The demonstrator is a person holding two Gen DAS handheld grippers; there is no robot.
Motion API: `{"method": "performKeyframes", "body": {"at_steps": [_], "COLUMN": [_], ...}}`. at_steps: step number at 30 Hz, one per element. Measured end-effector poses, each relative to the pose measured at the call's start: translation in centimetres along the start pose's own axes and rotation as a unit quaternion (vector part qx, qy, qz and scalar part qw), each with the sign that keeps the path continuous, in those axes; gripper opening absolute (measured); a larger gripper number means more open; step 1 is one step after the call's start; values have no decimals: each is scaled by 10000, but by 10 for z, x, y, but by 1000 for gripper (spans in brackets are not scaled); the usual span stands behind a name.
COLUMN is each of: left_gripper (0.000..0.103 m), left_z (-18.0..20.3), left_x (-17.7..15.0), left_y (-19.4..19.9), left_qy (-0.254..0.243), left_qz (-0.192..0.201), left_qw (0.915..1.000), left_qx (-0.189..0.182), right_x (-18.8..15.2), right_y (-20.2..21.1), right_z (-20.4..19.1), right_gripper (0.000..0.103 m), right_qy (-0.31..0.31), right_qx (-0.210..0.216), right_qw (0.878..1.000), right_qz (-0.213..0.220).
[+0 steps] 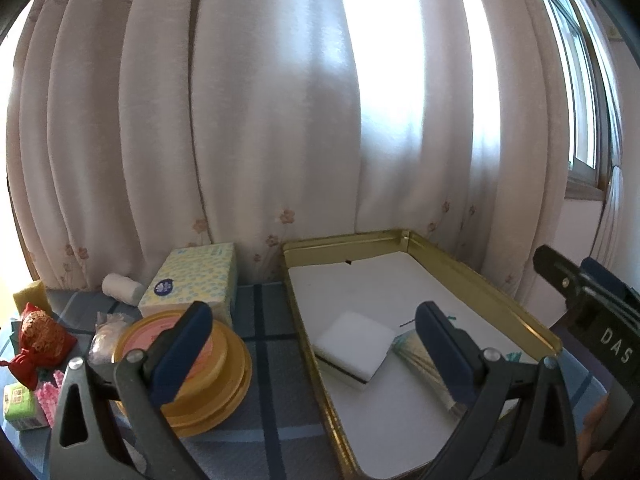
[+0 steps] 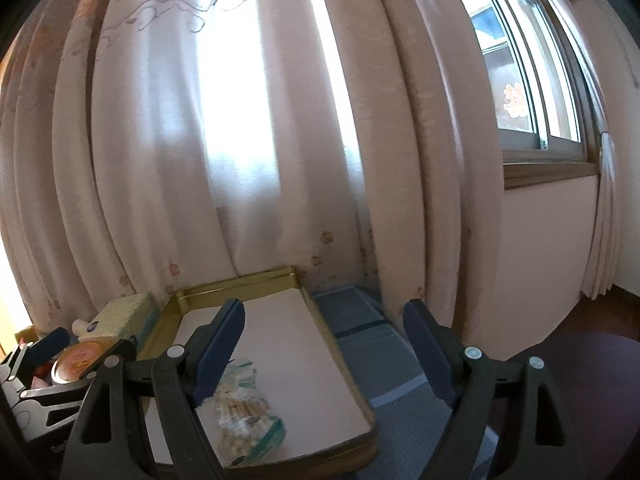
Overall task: Organize soft objects
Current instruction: 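Withdraw both tools from the tray back toward the remaining items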
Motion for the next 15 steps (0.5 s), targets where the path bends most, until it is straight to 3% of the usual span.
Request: {"method": "performKeyframes", "body": {"at_steps": [15], "left_gripper": [103], "left_z": [-10], "left_x": [-2], "left_y": [6], "left_qy": [52], "left_qz": [60], "left_qw": [10000], "left_qx": [24], "right_x": [-4], "right_y": [6], "right_z": [-6], "right_gripper": [83], "right_qy": [-169], "right_qx": [26], "right_qw": [9998], "right_qz": [34]}}
Point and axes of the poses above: each gripper's, at about its wrist camera, not at the fingertips, and y roughly against the way its jaws point, z to its right, x to its top, the point moved 1 cm from there along -y, roughly the way its jaws point, and after that the axes turned 10 degrees about -y, right-handed, at the moved point
